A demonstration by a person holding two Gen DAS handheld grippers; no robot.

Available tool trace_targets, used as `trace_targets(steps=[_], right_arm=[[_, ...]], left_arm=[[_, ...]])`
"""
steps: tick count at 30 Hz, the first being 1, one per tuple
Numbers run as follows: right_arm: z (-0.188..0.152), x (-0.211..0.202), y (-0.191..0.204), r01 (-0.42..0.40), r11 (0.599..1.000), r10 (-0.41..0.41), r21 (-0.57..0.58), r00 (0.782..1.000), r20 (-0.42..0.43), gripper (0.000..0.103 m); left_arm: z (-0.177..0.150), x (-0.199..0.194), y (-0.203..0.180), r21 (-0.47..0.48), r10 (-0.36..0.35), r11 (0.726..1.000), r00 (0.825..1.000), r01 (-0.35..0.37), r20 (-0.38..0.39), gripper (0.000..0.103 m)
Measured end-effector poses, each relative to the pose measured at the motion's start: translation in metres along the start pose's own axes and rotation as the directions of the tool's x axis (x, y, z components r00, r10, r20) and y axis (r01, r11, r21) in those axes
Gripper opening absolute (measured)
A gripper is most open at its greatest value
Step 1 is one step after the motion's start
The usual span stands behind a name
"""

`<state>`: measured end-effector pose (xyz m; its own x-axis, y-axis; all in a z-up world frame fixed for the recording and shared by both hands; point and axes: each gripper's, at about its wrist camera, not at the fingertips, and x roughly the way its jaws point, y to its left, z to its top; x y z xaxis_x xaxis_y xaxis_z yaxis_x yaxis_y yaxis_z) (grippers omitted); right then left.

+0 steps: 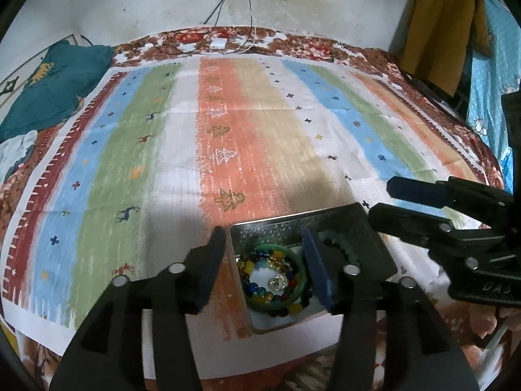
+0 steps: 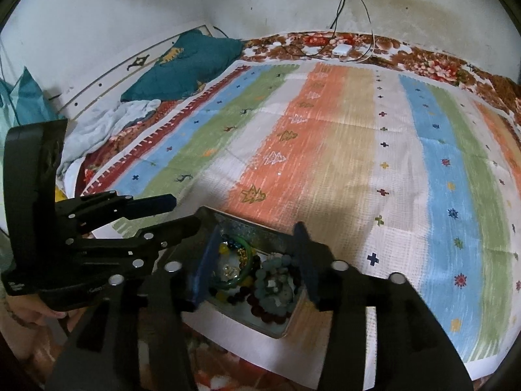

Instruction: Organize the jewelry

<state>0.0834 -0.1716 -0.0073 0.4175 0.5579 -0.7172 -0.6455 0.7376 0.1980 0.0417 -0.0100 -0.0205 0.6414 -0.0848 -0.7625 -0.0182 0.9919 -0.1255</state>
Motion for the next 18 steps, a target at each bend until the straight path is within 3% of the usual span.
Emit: trace_targets(steps=[5,8,11,18], right_arm=[[-0.006,-0.011,-0.002,0.017,1.000,-0.017,0.009,0.999,0.034,0.071],[-0.010,-0.016,-0.006,0.023,0.999,-0.024,0.029,0.999,0.040,0.079],[-0.015,-0.020,-0.007,0.031,0.999,-0.032,0.032,0.999,0.044,0.085],[-0.026,-0.032,-0.009,0.083,0.996,-0.086,0.036,0.994,0.072,0.095]], left_arm=[[-0.007,-0.004,-0.001,0.011,-0.001,1.000,1.000,0.001,0.004,0.082],[-0.011,-0.009,-0.004,0.035,0.007,0.999,1.000,-0.008,0.028,0.090],[-0.015,-0.013,-0.008,0.055,-0.003,0.998,0.999,0.000,0.040,0.097],[-0.025,-0.019,-0.019,0.106,0.022,0.994,0.998,-0.028,0.055,0.097]])
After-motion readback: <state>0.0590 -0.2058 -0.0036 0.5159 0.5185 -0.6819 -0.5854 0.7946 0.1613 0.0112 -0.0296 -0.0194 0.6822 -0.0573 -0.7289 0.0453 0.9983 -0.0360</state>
